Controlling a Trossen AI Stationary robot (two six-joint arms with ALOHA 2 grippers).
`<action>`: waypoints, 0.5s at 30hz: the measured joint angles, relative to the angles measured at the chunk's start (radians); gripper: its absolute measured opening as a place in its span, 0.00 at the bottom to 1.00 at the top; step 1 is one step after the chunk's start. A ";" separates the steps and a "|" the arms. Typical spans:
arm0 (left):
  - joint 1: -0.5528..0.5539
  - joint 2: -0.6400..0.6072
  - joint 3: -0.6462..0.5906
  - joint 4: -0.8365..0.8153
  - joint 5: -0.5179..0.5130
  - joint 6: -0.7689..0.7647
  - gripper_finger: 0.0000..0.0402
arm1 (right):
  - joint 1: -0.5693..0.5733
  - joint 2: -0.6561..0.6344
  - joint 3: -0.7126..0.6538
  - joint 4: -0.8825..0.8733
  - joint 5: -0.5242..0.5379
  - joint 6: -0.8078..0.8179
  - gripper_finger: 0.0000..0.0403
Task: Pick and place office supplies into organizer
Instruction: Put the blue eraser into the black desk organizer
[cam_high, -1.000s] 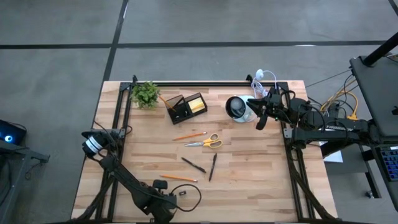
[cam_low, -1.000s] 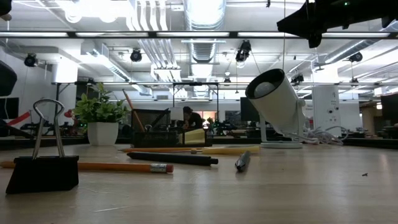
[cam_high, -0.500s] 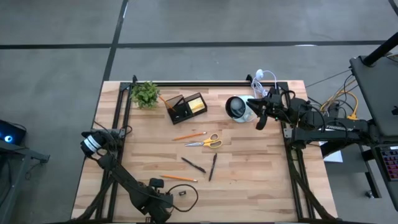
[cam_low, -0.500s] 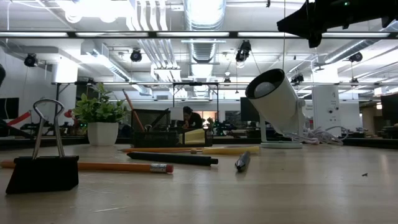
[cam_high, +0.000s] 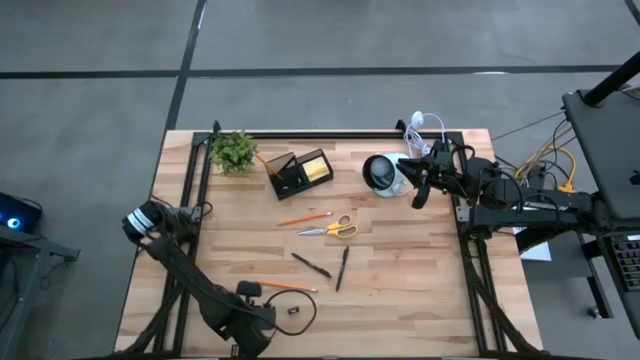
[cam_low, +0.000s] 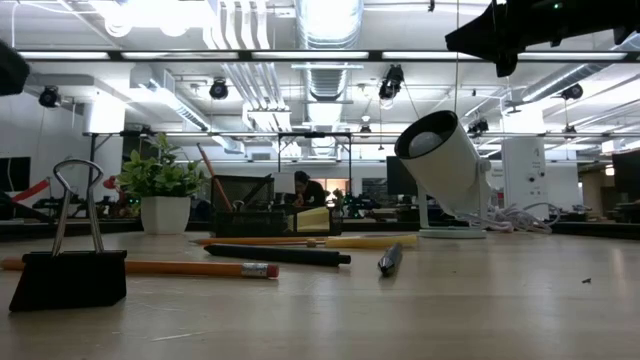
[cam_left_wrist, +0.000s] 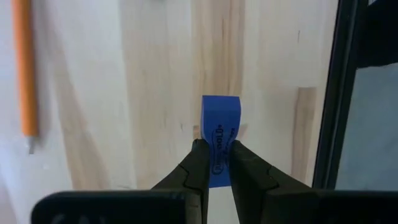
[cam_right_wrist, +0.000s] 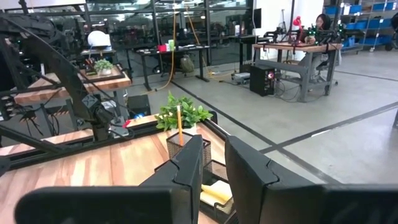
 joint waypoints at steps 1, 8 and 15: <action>0.002 -0.006 0.000 0.000 -0.008 0.000 0.07 | 0.000 0.000 0.000 0.000 0.000 0.000 0.15; 0.034 -0.037 0.002 -0.070 -0.045 0.000 0.07 | 0.000 0.000 0.000 0.000 0.000 0.002 0.15; 0.073 -0.056 0.002 -0.098 -0.086 0.002 0.07 | 0.000 0.000 0.000 0.000 0.000 0.002 0.15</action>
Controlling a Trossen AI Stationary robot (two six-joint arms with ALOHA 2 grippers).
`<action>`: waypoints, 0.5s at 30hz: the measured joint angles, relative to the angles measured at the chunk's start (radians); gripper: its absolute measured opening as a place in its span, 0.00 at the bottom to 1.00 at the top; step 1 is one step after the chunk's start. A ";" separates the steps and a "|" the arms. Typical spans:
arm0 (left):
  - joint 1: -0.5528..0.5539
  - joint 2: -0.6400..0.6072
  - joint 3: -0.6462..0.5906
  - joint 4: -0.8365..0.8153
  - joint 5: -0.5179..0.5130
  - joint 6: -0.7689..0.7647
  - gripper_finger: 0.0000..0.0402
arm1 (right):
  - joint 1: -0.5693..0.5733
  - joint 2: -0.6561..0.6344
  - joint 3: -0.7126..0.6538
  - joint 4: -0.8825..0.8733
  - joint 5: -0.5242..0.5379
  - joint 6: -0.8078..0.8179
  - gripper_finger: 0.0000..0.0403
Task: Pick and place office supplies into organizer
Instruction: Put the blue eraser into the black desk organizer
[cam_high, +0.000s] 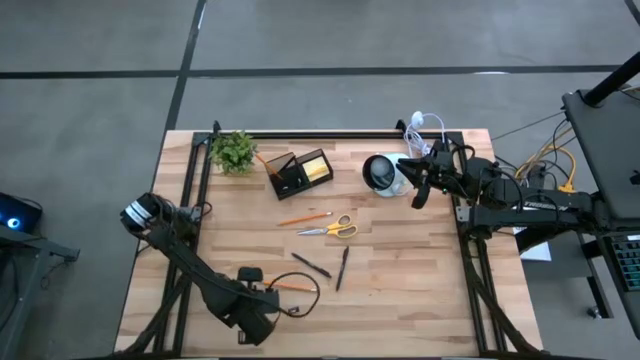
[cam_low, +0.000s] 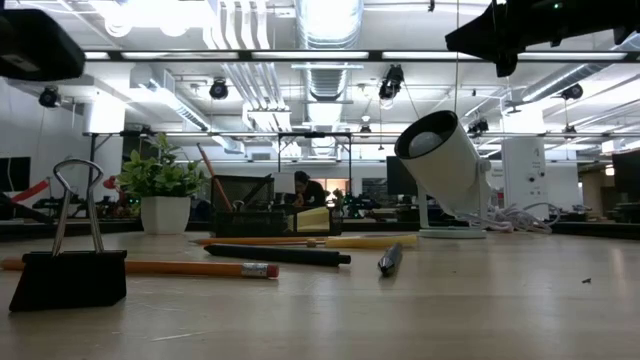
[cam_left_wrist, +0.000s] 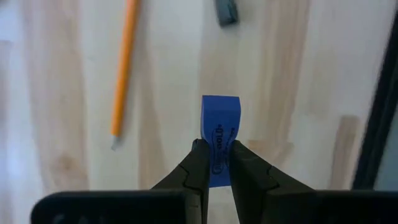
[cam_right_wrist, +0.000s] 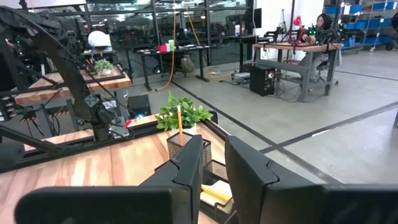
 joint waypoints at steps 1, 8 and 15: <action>0.006 -0.004 0.000 -0.001 -0.008 0.000 0.07 | 0.000 0.000 0.000 0.000 0.000 0.000 0.15; 0.047 -0.039 -0.003 -0.013 -0.067 0.000 0.07 | 0.000 0.000 0.000 0.000 0.000 0.000 0.15; 0.098 -0.054 -0.004 -0.081 -0.116 0.006 0.07 | 0.000 0.000 0.000 0.000 0.000 0.000 0.15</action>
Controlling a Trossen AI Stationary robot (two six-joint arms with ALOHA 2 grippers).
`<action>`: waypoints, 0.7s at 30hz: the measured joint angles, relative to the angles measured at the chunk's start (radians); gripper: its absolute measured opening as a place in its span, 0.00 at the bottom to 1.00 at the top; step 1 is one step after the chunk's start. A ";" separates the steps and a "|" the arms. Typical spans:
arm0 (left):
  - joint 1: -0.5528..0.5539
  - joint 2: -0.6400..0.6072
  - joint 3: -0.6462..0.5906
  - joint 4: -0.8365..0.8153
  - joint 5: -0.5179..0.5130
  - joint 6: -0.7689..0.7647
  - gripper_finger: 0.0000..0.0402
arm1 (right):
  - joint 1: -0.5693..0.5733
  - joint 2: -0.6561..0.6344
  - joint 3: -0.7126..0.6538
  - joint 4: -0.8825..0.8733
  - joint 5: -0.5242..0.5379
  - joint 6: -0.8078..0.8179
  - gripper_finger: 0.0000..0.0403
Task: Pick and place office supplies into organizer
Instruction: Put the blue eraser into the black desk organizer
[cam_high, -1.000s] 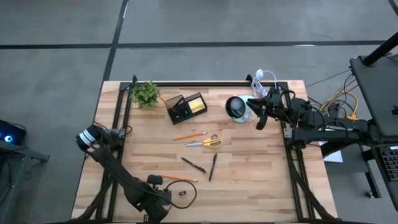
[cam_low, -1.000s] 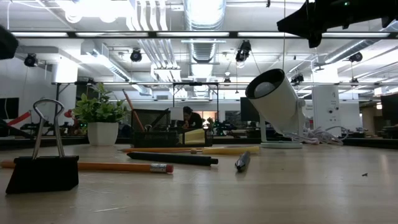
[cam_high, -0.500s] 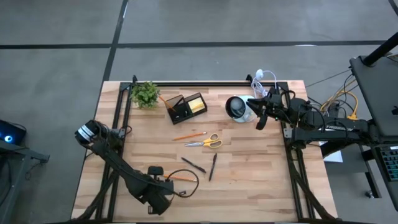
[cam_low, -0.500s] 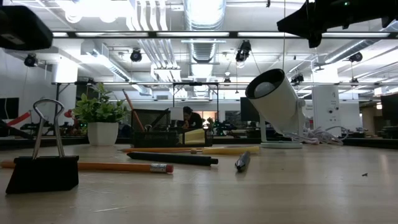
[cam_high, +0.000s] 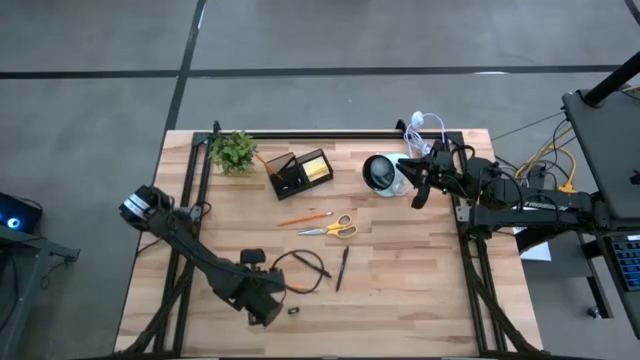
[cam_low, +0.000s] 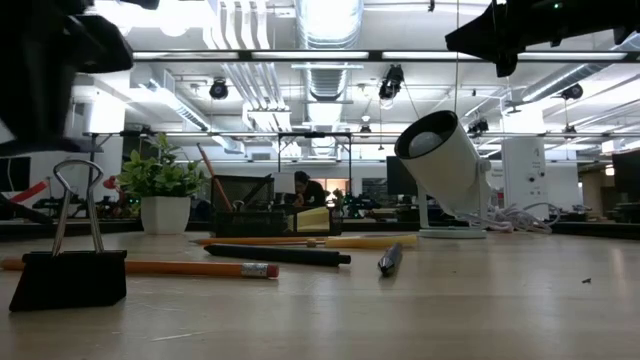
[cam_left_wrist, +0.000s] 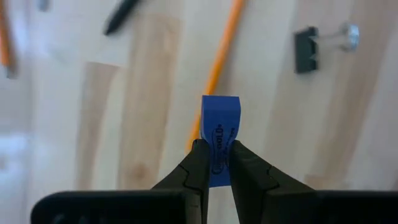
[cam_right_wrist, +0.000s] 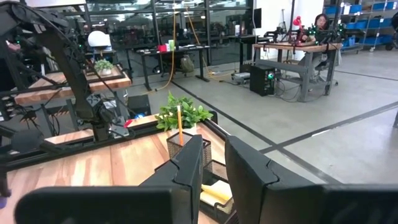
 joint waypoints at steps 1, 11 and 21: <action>0.008 -0.002 0.000 0.000 -0.009 0.000 0.07 | 0.000 0.000 0.000 0.000 0.000 0.000 0.15; 0.076 -0.010 0.000 0.000 -0.078 0.001 0.07 | 0.000 0.000 0.000 0.000 0.000 0.000 0.15; 0.152 -0.060 -0.001 0.000 -0.188 0.002 0.07 | 0.000 0.000 0.000 0.000 0.000 -0.004 0.15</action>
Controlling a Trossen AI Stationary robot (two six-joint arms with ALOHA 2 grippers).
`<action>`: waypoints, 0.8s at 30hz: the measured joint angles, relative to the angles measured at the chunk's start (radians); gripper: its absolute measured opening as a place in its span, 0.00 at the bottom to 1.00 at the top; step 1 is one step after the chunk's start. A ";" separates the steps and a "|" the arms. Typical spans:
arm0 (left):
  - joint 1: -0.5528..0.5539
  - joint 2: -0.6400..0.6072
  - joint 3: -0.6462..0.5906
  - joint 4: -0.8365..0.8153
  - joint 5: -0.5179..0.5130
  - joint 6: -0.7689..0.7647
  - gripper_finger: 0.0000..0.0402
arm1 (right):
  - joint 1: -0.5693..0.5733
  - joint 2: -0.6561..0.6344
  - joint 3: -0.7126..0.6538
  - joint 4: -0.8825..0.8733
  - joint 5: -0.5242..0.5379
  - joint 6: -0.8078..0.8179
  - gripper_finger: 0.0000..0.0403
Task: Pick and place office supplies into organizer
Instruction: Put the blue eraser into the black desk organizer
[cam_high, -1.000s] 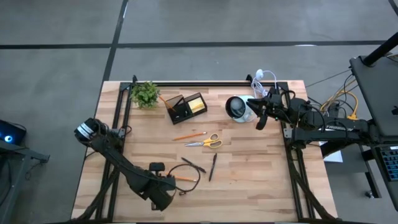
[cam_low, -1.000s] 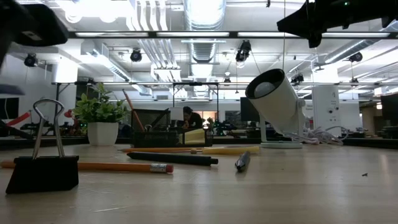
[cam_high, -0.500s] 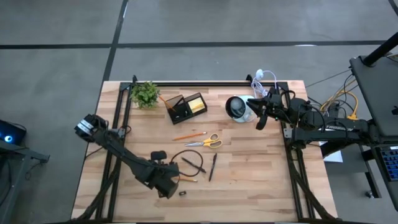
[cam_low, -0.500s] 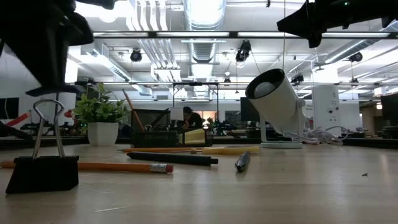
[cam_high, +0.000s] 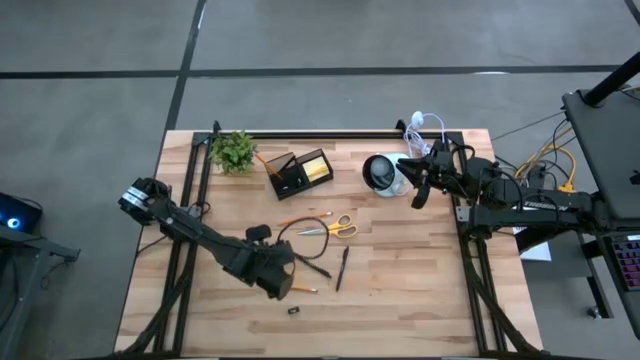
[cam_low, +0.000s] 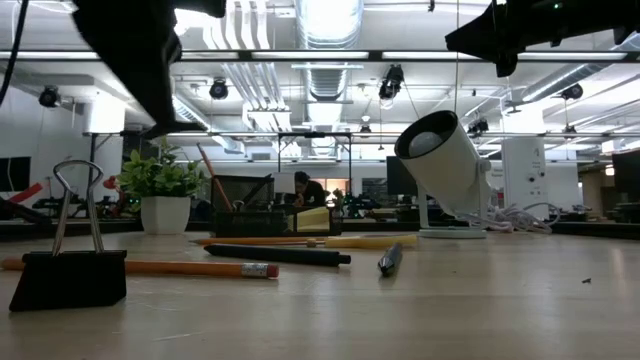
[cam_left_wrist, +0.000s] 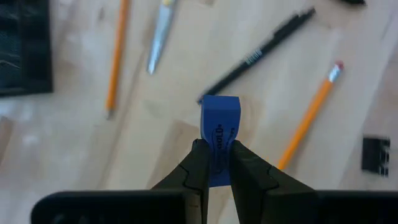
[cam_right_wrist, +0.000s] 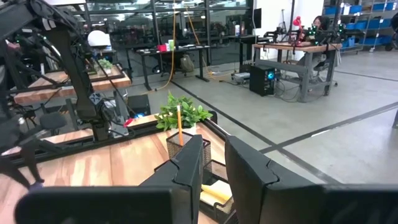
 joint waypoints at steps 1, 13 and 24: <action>0.009 -0.006 0.000 0.000 -0.011 0.005 0.07 | 0.000 0.000 0.000 0.000 0.000 0.000 0.15; 0.132 -0.025 -0.001 0.048 -0.051 0.139 0.07 | 0.000 0.000 0.000 0.000 0.000 0.001 0.15; 0.229 -0.028 -0.008 0.180 -0.078 0.213 0.07 | 0.000 0.000 0.000 0.000 0.000 0.001 0.15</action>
